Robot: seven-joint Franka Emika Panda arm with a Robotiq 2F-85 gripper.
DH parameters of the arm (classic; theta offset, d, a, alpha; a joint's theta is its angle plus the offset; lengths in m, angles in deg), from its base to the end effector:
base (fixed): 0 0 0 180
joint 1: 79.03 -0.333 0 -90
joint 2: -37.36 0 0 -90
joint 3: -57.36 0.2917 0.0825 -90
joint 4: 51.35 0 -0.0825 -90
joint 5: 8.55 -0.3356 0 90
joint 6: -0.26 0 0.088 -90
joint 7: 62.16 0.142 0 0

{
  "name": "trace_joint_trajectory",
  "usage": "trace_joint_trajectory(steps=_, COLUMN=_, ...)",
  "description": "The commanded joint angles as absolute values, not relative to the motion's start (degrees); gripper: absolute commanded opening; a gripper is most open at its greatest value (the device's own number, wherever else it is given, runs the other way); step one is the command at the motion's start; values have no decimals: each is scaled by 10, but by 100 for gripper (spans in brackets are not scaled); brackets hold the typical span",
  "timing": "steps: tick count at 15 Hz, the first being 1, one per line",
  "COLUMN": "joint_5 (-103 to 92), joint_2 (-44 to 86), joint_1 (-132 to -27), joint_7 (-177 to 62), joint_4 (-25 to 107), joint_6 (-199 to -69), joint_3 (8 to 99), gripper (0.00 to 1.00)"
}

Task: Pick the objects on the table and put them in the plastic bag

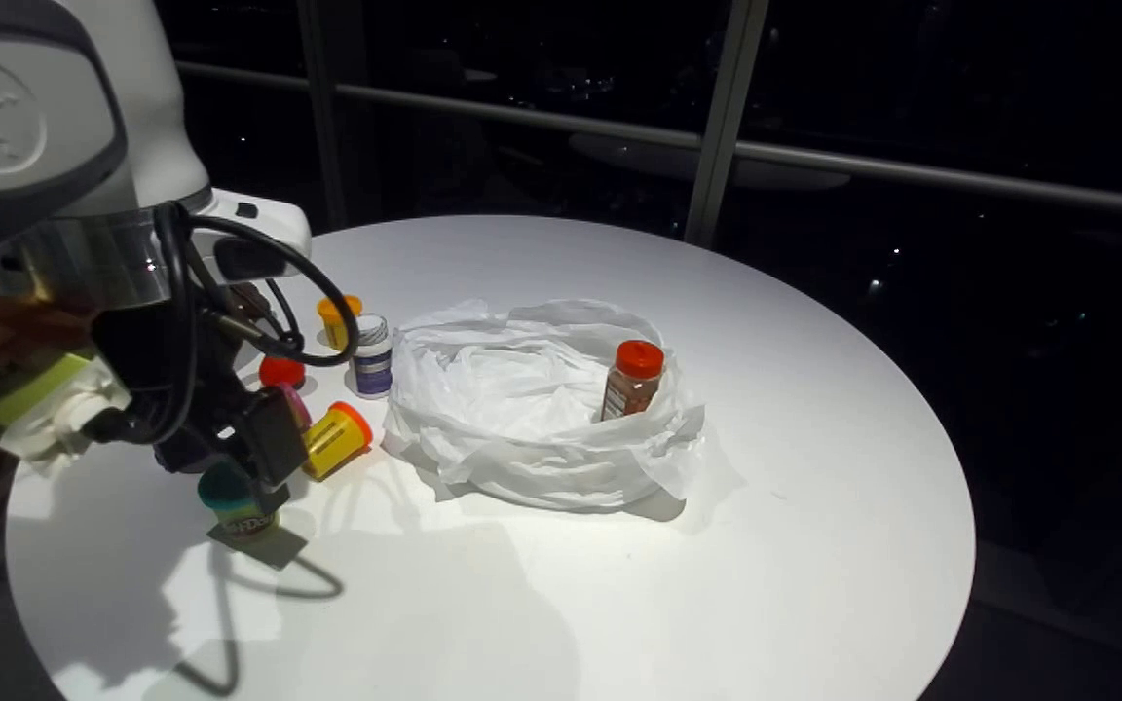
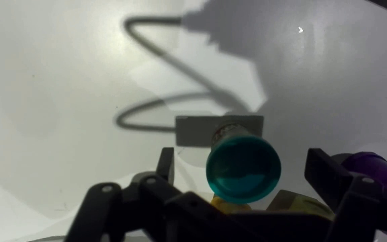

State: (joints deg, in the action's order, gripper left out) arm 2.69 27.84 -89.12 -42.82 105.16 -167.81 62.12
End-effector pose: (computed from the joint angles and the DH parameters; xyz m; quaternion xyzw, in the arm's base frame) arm 0.3666 0.1106 0.1626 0.9982 0.0557 0.0223 0.0090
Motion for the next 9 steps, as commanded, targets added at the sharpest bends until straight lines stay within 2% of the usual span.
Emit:
trace_joint_trajectory(steps=1, joint_5=61, joint_2=252, joint_1=-903, joint_7=-412, joint_4=1024, joint_6=-1678, joint_3=599, gripper=100)
trace_joint_trajectory(steps=2, joint_5=63, joint_2=246, joint_1=-902, joint_7=-413, joint_4=1019, joint_6=-1680, joint_3=598, gripper=97)
trace_joint_trajectory(steps=3, joint_5=66, joint_2=239, joint_1=-902, joint_7=-413, joint_4=1012, joint_6=-1680, joint_3=594, gripper=74)
trace_joint_trajectory(steps=5, joint_5=50, joint_2=226, joint_1=-894, joint_7=-425, joint_4=1002, joint_6=-1679, joint_3=602, gripper=71)
trace_joint_trajectory(steps=9, joint_5=11, joint_2=227, joint_1=-905, joint_7=-446, joint_4=999, joint_6=-1671, joint_3=599, gripper=39)
